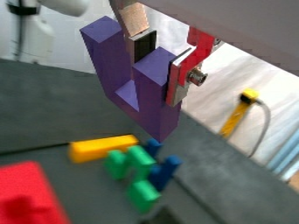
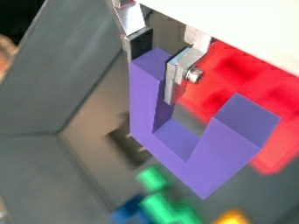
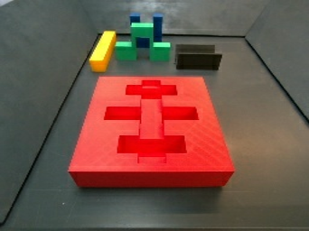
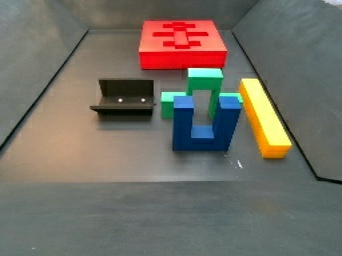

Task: Pick up the purple object. Move up. Place the purple object on the fixture. Regrasp the purple object. Move to above the board. Insert the purple object.
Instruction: Move to above the board, then insert the purple object.

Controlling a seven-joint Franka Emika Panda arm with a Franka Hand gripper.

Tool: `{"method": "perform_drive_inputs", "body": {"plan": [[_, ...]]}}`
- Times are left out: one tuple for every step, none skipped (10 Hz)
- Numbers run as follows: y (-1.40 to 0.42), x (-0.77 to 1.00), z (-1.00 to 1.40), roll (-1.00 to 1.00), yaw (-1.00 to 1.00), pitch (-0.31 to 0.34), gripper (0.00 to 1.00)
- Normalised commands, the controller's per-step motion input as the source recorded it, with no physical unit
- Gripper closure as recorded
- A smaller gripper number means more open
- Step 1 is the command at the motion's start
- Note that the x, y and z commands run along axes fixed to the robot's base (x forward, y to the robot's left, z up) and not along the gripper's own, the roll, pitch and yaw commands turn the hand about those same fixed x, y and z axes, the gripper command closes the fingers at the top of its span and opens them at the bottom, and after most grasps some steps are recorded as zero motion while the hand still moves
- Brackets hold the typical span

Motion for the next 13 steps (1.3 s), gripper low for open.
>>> {"method": "perform_drive_inputs", "body": {"plan": [[-1.24,-1.4,0.25,-1.0,-0.14,-0.079,1.0],[-0.39,-0.47,0.07,-1.0,-0.14,-0.064,1.0],[-0.07,-0.12,0.0,-1.0,-0.14,-0.045,1.0],[0.0,-0.01,-0.01,-1.0,-0.14,-0.016,1.0],[-0.02,-0.02,0.02,-1.0,-0.13,-0.019,1.0],[0.01,-0.08,-0.01,-1.0,-0.13,-0.047,1.0],[0.03,-0.06,0.0,-1.0,-0.13,-0.047,1.0],[0.04,-0.06,0.0,-0.75,-0.08,-0.041,1.0],[0.03,-0.05,0.0,-0.59,-0.06,-0.039,1.0],[0.01,-0.03,0.0,-0.33,-0.03,-0.024,1.0],[0.01,-0.01,0.0,-0.22,-0.02,-0.011,1.0],[0.0,0.0,0.0,-0.01,0.0,0.0,1.0],[-0.01,0.0,0.0,-0.04,0.0,-0.006,1.0]]}}
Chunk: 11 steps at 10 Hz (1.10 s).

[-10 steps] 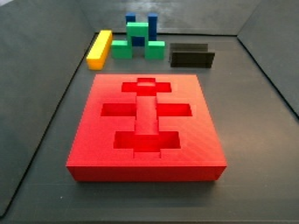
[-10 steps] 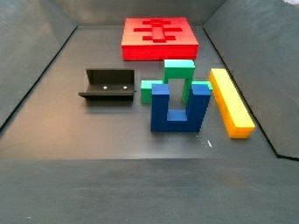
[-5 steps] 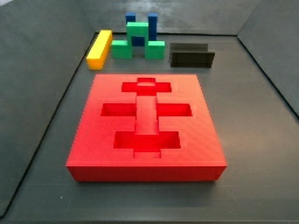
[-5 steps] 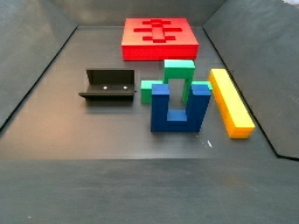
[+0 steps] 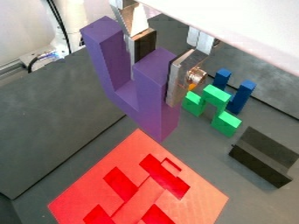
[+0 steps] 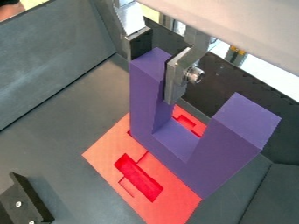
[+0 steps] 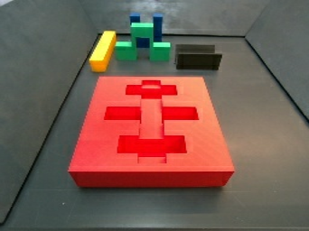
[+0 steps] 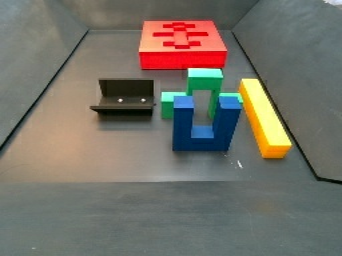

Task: Pick up the purple object. Move up. Place the purple object on the fixture. Regrasp the purple object. Move to above the board. Insert the purple object.
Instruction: Insert the purple object.

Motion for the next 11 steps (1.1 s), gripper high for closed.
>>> {"method": "perform_drive_inputs", "body": {"plan": [[-0.06,0.0,-0.12,-0.11,0.0,-0.069,1.0],[-0.09,0.09,-0.33,-0.31,0.0,-0.134,1.0],[-0.3,0.31,-0.35,-0.32,0.03,-0.107,1.0],[-0.45,0.37,-0.45,-0.27,0.04,-0.083,1.0],[-0.57,0.46,-0.58,-0.2,0.06,-0.039,1.0],[-0.67,0.55,-0.63,-0.16,0.05,-0.011,1.0],[-0.72,0.55,-0.67,-0.14,0.06,-0.011,1.0],[-0.76,0.56,-0.68,-0.12,0.06,-0.007,1.0],[-0.77,0.57,-0.63,-0.1,0.05,-0.004,1.0],[-0.64,0.55,-0.42,-0.02,0.0,0.0,1.0],[-0.52,0.56,-0.38,0.0,0.0,0.0,1.0]]}}
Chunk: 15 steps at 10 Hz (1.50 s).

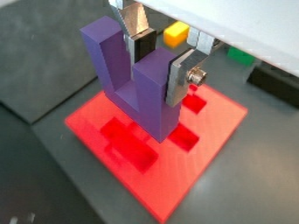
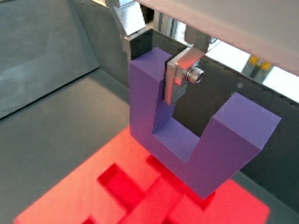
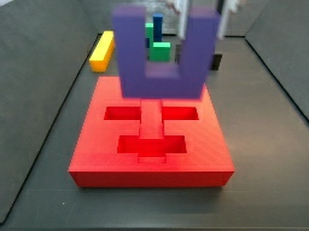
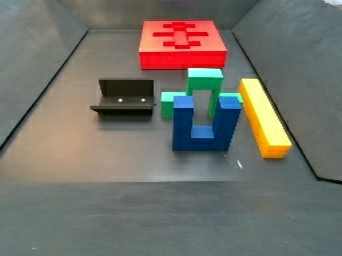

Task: Pick up the purple object. Move up. Place the purple object on the fixture. Regrasp the purple object. Move to above the board. Insert the purple object.
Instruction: Insert the purple object.

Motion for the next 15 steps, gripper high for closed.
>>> {"method": "perform_drive_inputs", "body": {"plan": [[-0.45,0.53,-0.39,0.0,0.0,0.0,1.0],[-0.22,0.26,-0.36,0.02,0.0,0.0,1.0],[-0.15,0.0,-0.2,0.03,0.07,-0.014,1.0],[-0.04,0.0,-0.29,0.1,0.27,-0.017,1.0],[0.0,0.0,-0.34,0.12,0.4,-0.059,1.0],[0.0,0.0,-0.33,0.15,0.36,-0.05,1.0],[-0.05,-0.01,-0.29,0.15,0.2,-0.057,1.0],[-0.07,0.0,-0.25,0.16,0.08,-0.02,1.0],[-0.01,-0.03,-0.17,0.07,-0.05,-0.013,1.0],[-0.01,-0.13,-0.12,0.02,-0.19,-0.039,1.0],[0.0,-0.06,-0.12,0.0,-0.25,-0.043,1.0],[0.0,-0.14,-0.17,0.0,-0.19,-0.047,1.0],[0.0,-0.22,-0.2,-0.07,-0.19,-0.109,1.0],[0.0,-0.18,-0.24,-0.1,-0.17,-0.171,1.0],[0.0,-0.21,-0.24,-0.09,-0.1,-0.18,1.0]]}}
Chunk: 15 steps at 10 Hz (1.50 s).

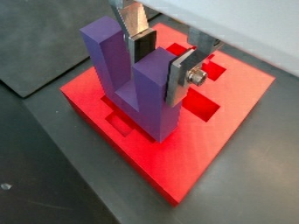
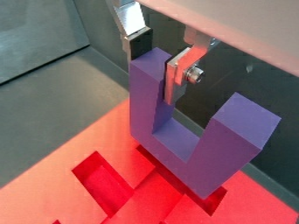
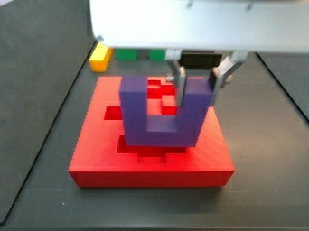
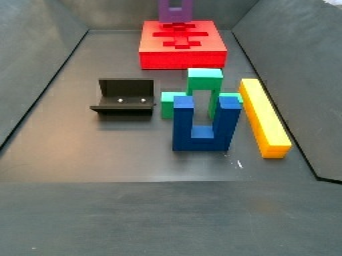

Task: Pick up the purple object. Move up. Place the purple object on the fixture. Regrasp the purple object. Move to above the board. Insert the purple object.
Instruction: Insert the purple object.

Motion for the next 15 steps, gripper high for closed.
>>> {"method": "perform_drive_inputs", "body": {"plan": [[0.0,-0.19,-0.2,-0.08,-0.05,-0.179,1.0],[0.0,-0.2,-0.17,-0.07,-0.04,-0.166,1.0],[0.0,-0.24,-0.13,-0.08,0.0,-0.181,1.0],[0.0,-0.22,-0.13,-0.08,0.0,-0.2,1.0],[0.0,-0.22,-0.09,-0.08,0.0,-0.19,1.0],[0.0,-0.16,-0.08,-0.04,0.0,-0.129,1.0],[0.0,-0.03,-0.09,0.0,0.0,-0.044,1.0],[0.0,0.09,-0.17,0.01,0.0,0.006,1.0],[0.0,0.31,-0.26,0.05,0.0,0.154,1.0],[0.0,0.34,-0.43,0.07,0.0,0.263,1.0],[0.0,0.33,-0.47,0.1,0.0,0.311,1.0],[0.0,0.25,-0.48,0.1,0.0,0.284,1.0],[-0.01,0.18,-0.47,0.12,0.0,0.201,1.0],[-0.05,0.08,-0.44,0.13,0.0,0.124,1.0],[0.0,0.0,-0.17,0.03,-0.02,0.039,1.0]]}}
